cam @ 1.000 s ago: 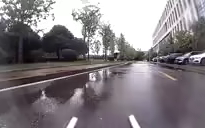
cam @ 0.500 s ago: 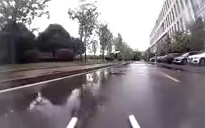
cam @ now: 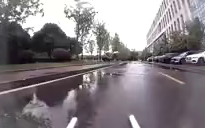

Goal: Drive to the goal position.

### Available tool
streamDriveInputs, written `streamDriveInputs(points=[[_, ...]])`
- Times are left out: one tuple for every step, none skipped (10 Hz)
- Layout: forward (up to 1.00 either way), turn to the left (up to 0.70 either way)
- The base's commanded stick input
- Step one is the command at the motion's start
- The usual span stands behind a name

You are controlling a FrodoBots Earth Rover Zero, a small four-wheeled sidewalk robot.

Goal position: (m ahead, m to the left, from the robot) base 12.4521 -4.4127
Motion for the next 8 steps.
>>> streamDriveInputs(points=[[0.70, 0.00], [0.70, 0.00], [0.70, 0.00], [0.70, 0.00], [0.70, 0.00], [0.70, 0.00], [0.70, 0.00], [0.70, 0.00]])
